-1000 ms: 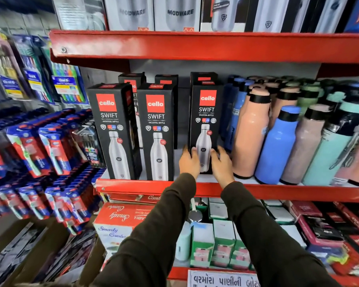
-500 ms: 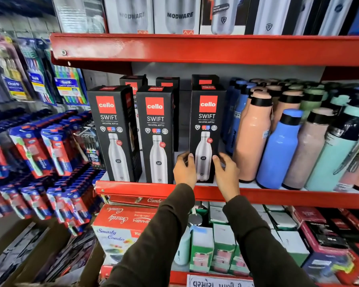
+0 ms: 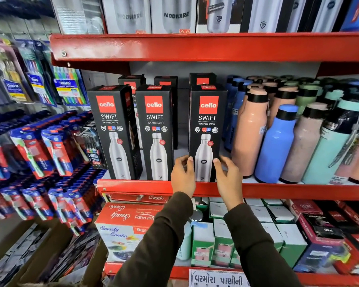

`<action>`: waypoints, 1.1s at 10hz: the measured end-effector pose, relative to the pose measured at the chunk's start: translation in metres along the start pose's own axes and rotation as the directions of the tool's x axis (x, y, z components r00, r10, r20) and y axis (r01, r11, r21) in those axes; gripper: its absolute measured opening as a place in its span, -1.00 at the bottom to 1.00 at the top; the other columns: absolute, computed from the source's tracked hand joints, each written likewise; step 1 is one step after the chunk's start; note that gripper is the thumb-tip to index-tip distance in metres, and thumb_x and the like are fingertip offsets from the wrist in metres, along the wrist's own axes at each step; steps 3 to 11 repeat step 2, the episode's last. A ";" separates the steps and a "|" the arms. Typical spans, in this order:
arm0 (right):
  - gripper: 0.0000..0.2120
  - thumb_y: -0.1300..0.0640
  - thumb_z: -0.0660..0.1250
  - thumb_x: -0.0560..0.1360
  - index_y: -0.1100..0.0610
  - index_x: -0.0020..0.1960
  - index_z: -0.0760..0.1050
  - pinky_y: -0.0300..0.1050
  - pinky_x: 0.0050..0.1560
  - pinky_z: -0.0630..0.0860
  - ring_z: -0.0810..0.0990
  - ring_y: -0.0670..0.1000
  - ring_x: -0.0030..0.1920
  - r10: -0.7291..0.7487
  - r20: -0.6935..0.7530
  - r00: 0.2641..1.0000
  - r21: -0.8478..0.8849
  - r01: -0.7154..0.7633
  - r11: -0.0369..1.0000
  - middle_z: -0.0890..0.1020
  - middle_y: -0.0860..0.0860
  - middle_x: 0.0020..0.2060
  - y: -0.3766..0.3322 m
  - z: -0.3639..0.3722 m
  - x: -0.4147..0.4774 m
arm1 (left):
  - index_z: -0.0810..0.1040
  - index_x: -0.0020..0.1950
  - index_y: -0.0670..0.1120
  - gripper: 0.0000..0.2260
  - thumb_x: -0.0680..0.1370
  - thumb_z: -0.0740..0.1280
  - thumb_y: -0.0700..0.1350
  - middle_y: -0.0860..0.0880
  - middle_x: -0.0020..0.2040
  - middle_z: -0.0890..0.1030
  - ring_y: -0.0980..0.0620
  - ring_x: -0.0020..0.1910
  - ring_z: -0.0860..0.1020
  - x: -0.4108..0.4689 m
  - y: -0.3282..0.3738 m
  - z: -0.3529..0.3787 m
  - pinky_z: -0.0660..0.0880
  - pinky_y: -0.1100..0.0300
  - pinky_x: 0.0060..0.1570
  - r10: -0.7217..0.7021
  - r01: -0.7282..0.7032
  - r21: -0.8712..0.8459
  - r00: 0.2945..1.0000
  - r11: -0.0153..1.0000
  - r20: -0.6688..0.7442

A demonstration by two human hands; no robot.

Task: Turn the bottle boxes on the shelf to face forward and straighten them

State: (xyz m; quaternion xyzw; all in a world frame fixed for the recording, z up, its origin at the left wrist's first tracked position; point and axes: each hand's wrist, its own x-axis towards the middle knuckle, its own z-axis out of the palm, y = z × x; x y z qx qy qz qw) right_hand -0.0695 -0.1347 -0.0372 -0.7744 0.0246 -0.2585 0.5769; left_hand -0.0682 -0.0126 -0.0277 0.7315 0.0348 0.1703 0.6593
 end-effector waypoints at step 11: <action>-0.67 0.04 0.20 0.63 0.13 0.34 0.48 -0.23 0.16 0.39 0.56 -0.04 0.18 0.010 0.027 1.000 -0.015 -0.009 1.000 0.61 0.08 0.23 -0.004 -0.001 -0.001 | 0.40 0.37 -0.16 -0.64 0.64 0.17 -0.01 -0.12 0.31 0.52 -0.06 0.30 0.49 -0.004 0.006 0.000 0.31 0.25 0.19 0.002 -0.002 0.057 1.000 0.998 -0.005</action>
